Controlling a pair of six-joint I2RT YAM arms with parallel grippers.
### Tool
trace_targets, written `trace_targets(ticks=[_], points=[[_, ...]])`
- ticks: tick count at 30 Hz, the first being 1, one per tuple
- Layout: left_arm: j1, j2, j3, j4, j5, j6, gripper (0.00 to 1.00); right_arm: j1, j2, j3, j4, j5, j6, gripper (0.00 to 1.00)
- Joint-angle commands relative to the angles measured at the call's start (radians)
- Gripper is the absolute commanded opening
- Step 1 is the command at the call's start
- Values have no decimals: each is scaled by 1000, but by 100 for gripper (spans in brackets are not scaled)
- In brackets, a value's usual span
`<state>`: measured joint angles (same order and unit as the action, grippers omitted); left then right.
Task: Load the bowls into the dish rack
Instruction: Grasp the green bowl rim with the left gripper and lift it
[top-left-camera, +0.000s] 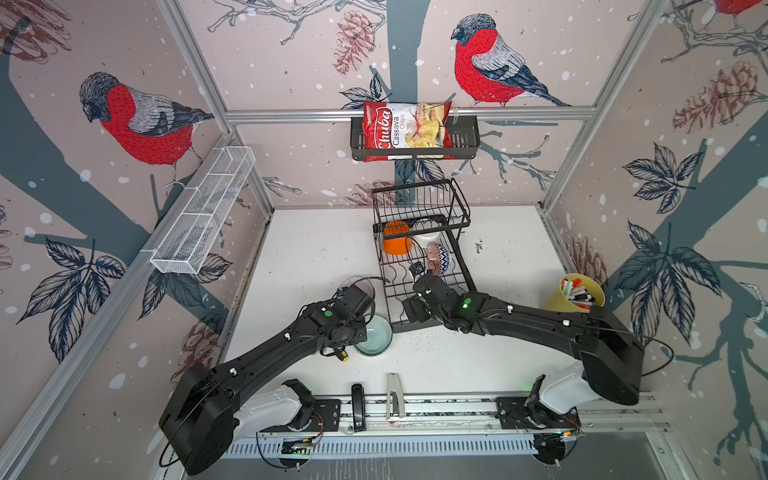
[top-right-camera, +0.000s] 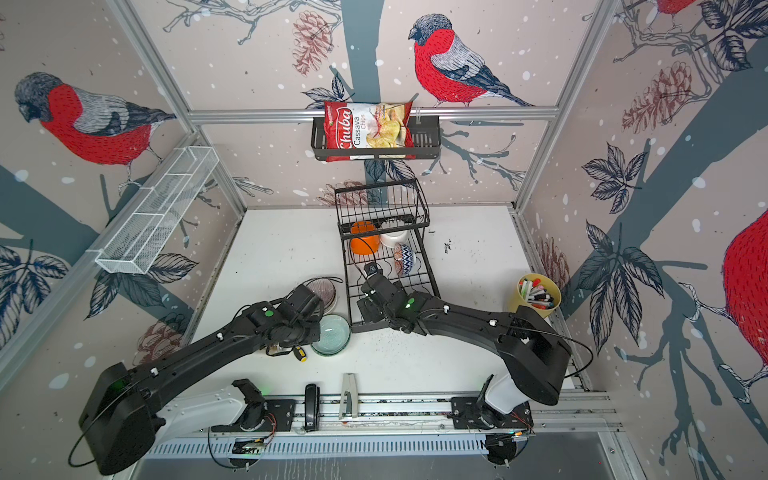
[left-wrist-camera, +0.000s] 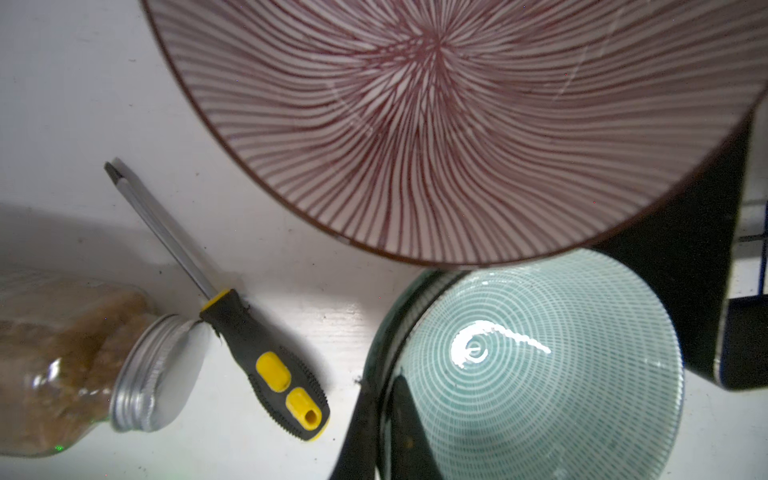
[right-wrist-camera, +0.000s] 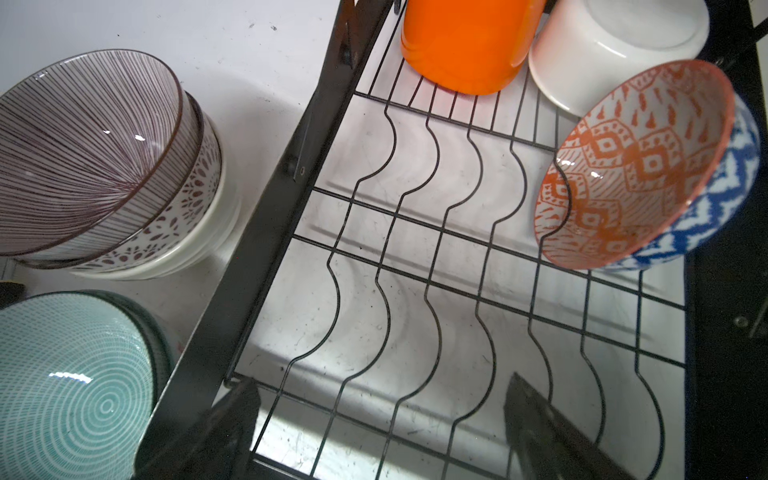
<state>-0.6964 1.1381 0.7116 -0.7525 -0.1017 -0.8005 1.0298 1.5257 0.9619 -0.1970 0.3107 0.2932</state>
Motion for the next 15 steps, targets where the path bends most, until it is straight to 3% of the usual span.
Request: trace_targets(ticks=[1,15], points=[[1,-3,5,2,13,22,0,4,-5,6,10,-2,10,92],[-11,-112,36,11,15,59,0,6,-32,-4,22,-11,20,92]])
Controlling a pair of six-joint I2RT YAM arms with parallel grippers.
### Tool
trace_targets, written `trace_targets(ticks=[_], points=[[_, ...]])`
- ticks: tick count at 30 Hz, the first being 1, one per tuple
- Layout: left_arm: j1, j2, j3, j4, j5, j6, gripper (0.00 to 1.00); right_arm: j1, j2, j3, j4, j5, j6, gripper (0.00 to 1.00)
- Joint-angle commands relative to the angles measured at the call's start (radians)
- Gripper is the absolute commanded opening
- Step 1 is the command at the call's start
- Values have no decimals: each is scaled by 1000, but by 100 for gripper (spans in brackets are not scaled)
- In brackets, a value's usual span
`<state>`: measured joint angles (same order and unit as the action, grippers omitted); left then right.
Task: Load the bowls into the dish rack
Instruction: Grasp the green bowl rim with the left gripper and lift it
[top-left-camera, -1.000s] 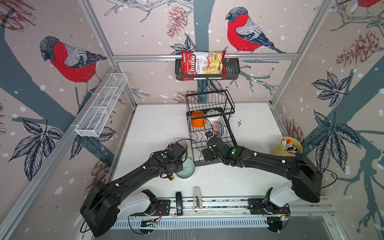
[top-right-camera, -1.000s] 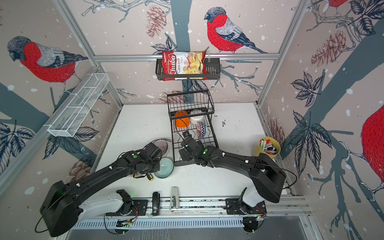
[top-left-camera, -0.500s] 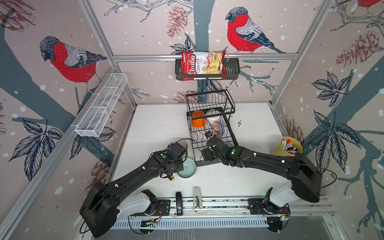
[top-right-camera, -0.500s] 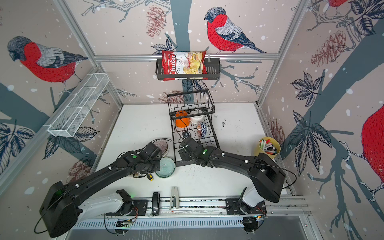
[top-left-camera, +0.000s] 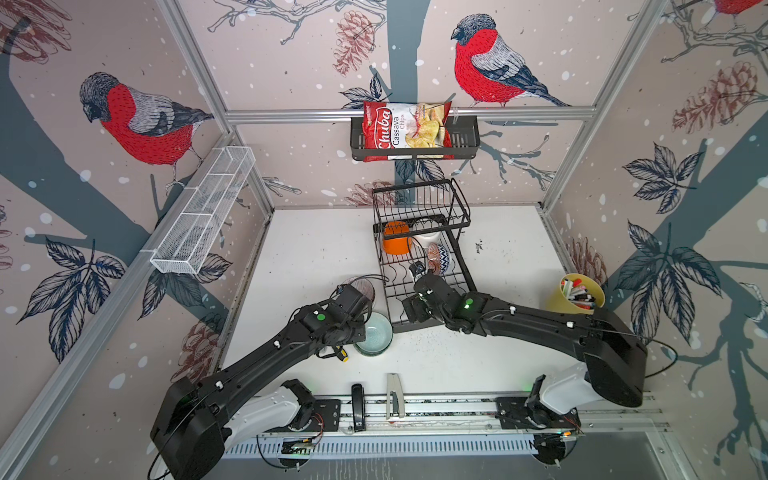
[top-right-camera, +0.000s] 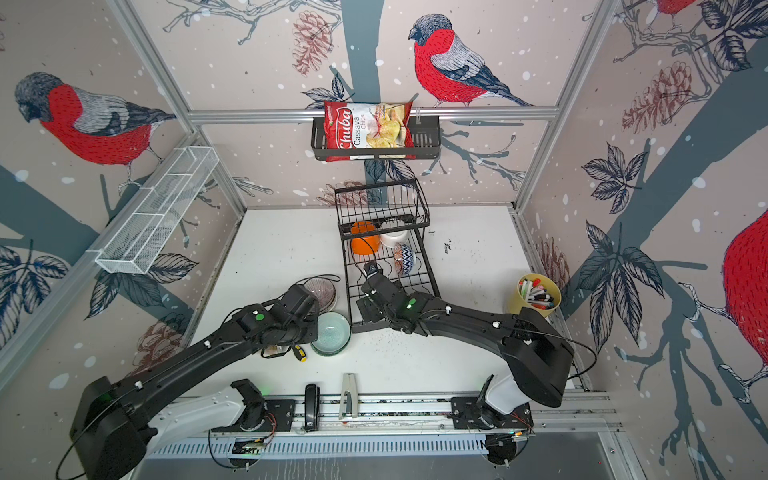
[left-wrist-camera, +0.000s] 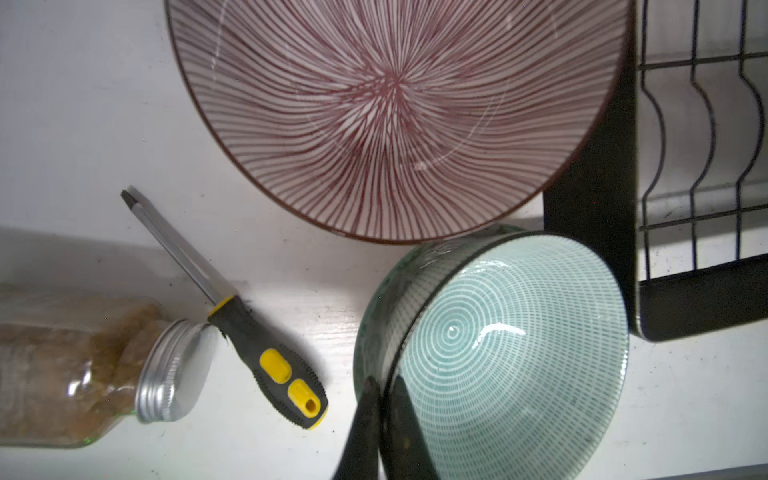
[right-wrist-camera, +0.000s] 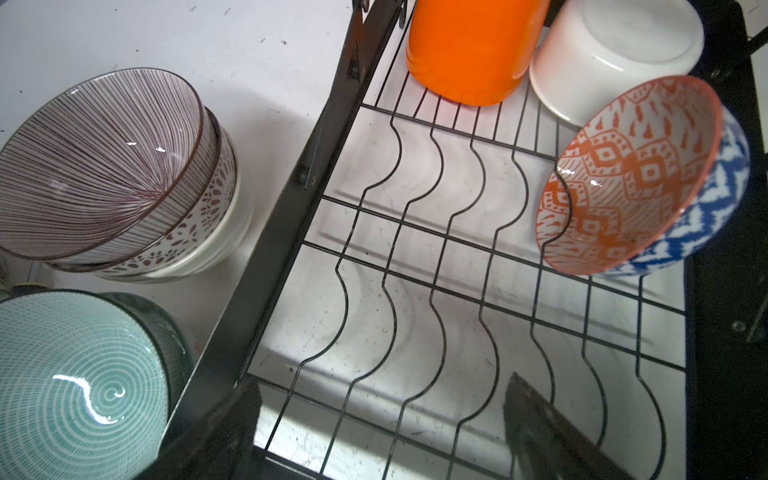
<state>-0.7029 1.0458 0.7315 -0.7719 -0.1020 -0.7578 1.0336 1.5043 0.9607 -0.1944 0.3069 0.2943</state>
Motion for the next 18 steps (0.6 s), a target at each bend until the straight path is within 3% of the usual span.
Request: trace_targets(ticks=[1,18], points=[[-5,-29,20,32,16,18,0,3,-17,-4,21,-13,19,92],[-60,-35,84,77,-41,43,0,60,-81,54,-35,-71,30,88]])
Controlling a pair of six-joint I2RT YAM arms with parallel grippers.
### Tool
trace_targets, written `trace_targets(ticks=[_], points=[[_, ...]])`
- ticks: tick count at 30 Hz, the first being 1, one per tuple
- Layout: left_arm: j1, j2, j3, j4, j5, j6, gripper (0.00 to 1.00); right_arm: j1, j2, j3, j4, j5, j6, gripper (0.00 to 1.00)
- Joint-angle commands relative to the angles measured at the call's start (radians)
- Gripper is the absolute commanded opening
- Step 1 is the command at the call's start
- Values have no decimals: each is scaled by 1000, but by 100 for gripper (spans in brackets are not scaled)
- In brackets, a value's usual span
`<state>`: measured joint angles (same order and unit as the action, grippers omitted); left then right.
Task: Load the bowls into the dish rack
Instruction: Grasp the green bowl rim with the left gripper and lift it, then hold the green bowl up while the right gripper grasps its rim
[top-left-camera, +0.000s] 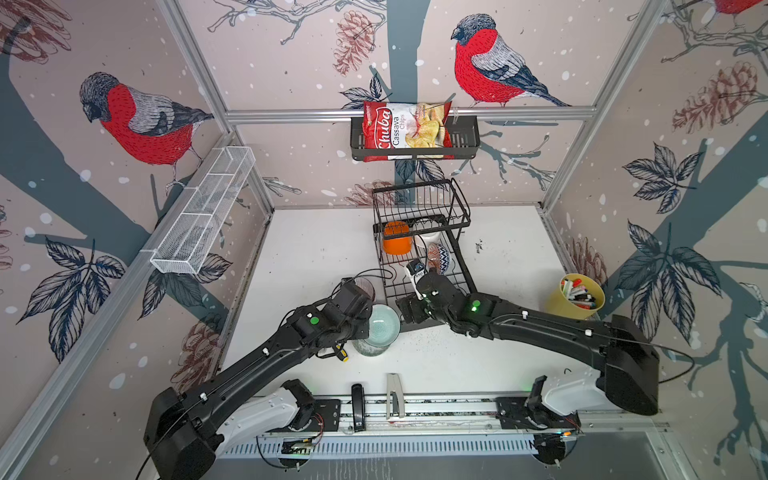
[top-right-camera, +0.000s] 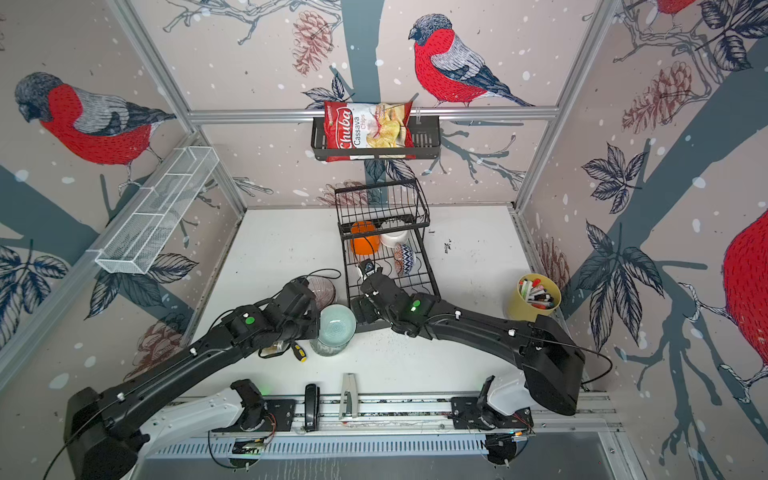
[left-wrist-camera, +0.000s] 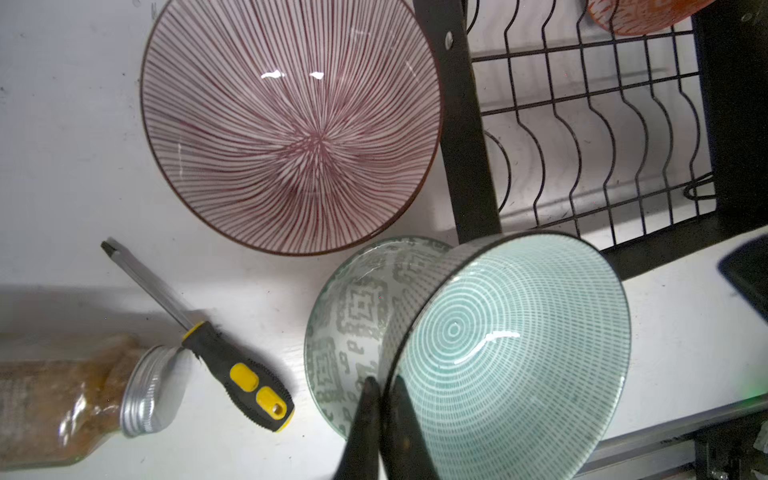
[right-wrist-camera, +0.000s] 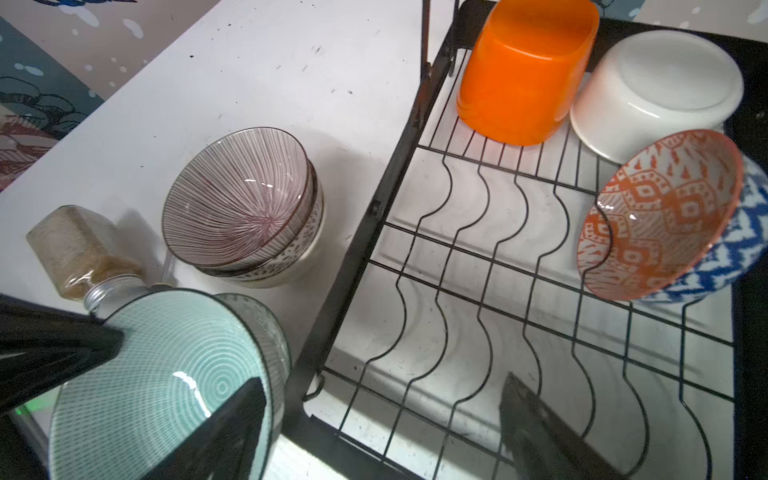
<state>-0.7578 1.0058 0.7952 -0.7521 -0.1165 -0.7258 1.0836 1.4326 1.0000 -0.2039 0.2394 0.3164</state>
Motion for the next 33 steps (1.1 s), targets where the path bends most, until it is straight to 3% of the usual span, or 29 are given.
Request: trace_targets(ticks=[1,6,16,33], points=[[-7,8,24,66,-32,11,0,14,-12,17,-31,-4,9,87],[-9,22,41,130,-29,25,0,26,-15,37,-88,11,32,84],[-12,90,82,239,-6,66,0,30,-24,52,-138,40,58,65],[-15,111,80,284,-3,88,0,-25,12,54,-131,72,96,48]])
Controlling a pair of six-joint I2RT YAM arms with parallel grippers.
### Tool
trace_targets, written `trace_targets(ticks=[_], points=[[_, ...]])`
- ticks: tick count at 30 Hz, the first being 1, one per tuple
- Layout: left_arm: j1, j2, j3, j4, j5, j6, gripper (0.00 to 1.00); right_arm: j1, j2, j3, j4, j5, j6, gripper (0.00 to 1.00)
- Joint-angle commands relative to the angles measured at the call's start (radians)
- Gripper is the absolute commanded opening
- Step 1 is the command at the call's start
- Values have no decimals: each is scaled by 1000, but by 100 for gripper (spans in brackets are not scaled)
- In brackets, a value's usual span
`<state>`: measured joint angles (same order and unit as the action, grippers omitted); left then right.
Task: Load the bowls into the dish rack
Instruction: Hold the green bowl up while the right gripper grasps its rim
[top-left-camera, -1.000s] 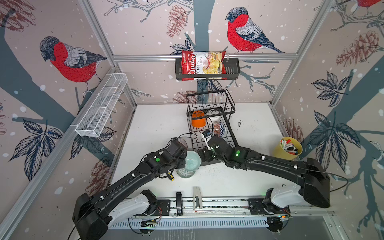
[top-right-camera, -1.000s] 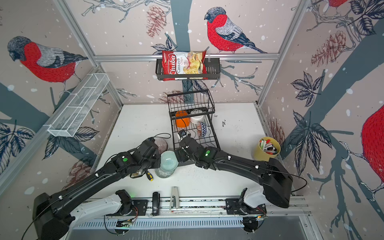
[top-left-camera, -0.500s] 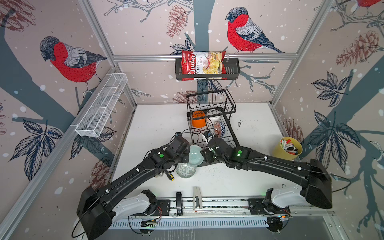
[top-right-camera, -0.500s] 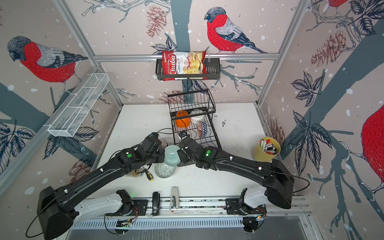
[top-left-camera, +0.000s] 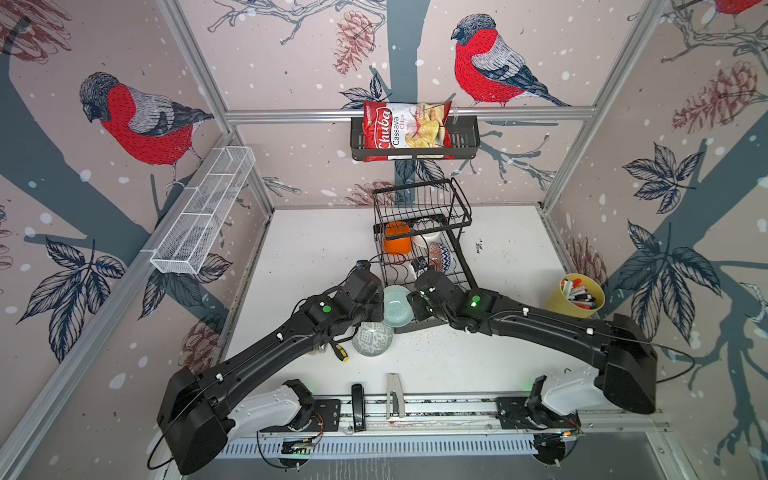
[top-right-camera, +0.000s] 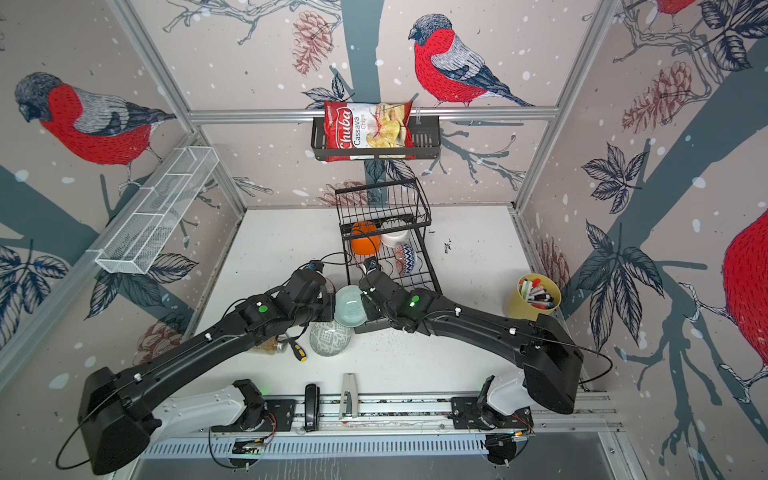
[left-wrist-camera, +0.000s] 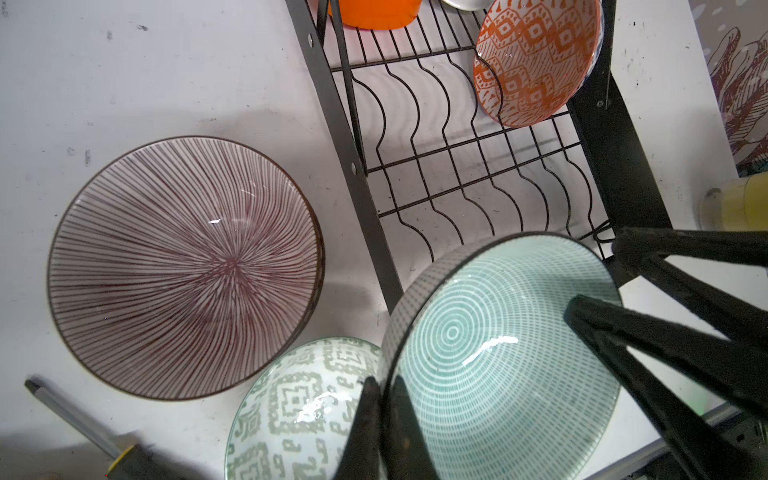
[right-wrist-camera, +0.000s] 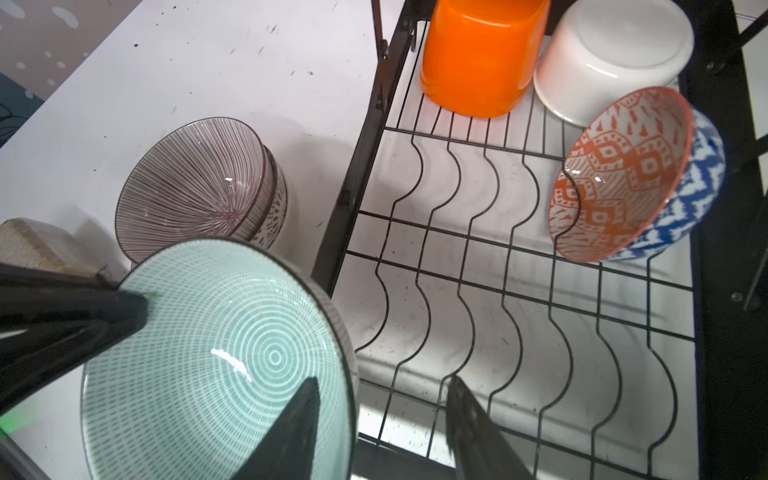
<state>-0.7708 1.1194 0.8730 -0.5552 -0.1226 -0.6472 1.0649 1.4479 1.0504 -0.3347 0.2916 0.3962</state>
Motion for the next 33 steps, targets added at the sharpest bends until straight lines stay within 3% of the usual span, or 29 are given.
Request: trace_targets(ticks=[1,17,23,29,33], points=[[-1,-1,1,93,4,9,0,-9,-2,4,0,18,19,46],[-1,6,-28,185,7,13,0,-27,25,20,20,11,27,18],[-2,13,-47,223,1,5,0,-28,32,34,11,42,29,0],[-1,22,-65,267,-2,-12,0,-28,50,58,-23,129,31,0],[-1,23,-76,300,-4,-15,16,-28,54,71,-34,179,27,0]])
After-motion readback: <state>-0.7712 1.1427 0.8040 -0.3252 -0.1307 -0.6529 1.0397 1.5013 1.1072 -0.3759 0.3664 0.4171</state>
